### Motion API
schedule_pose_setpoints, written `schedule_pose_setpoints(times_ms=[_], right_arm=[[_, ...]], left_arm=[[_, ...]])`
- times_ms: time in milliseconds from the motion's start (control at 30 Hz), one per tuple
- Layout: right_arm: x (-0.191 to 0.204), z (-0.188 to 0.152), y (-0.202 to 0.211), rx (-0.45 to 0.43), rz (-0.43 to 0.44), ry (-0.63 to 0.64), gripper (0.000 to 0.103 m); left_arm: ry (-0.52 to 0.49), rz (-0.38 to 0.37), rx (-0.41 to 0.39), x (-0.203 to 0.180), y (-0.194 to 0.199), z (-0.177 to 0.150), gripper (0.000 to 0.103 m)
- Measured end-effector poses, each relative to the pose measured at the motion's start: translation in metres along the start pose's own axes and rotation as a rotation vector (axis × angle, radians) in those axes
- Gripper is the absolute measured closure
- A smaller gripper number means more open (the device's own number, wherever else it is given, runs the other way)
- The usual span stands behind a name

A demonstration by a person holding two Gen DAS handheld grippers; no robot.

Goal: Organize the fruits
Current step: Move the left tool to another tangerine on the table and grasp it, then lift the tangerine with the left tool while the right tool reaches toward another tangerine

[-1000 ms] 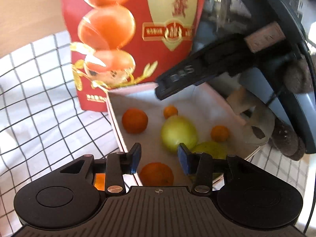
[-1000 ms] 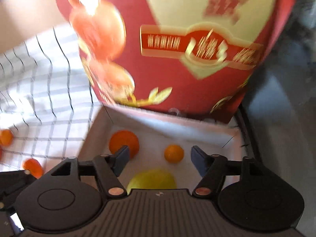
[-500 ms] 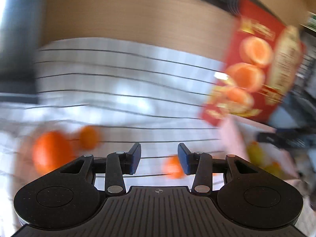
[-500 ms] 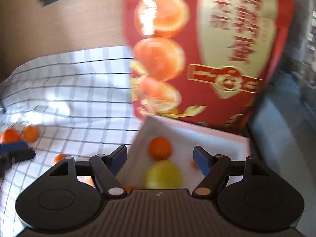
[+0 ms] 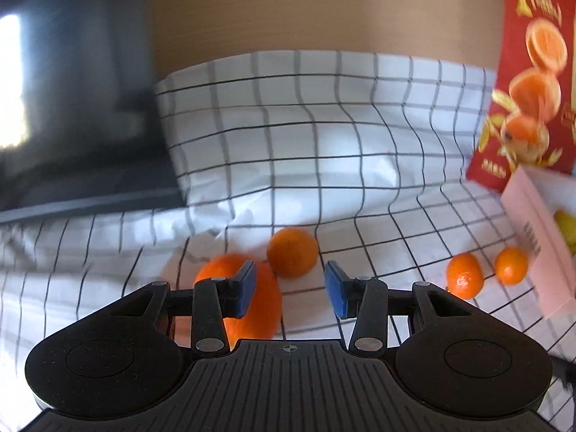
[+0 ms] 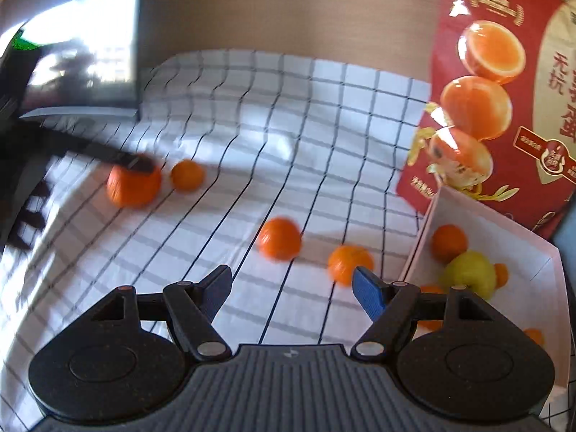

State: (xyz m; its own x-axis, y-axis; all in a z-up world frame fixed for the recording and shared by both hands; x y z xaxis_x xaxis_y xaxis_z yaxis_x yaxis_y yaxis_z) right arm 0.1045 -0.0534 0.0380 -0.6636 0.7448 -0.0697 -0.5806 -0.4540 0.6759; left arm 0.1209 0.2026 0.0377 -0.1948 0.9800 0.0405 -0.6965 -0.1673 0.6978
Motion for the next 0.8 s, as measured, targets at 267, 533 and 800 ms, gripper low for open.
schedule_pose_setpoints(times_ms=[267, 533, 800], right_arm=[[-0.001, -0.031, 0.000, 0.031, -0.008, -0.033, 0.029], [-0.029, -0.055, 0.001, 0.070, -0.039, -0.145, 0.029], [-0.047, -0.082, 0.006, 0.111, -0.074, -0.198, 0.029]], left_arm=[[-0.185, 0.033, 0.139, -0.020, -0.060, 0.018, 0.056], [-0.203, 0.012, 0.234, -0.016, -0.093, 0.018, 0.050], [-0.259, 0.018, 0.216, -0.017, -0.093, 0.013, 0.051]])
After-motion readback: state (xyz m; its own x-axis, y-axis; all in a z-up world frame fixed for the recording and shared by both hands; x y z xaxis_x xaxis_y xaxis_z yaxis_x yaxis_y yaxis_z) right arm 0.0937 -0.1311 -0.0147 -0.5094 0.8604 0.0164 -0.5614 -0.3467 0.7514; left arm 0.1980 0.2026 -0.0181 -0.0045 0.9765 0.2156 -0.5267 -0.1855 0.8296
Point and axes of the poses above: each gripper's, at about its wrist camera, not at the fingertips, and y roughly against the way its jaws point, x to its left, z to its top, the point moved 7 cm from there along -y, roughly the way its jaws point, and after that the axes turned 2 degrees about y, right-handed, at the moved point
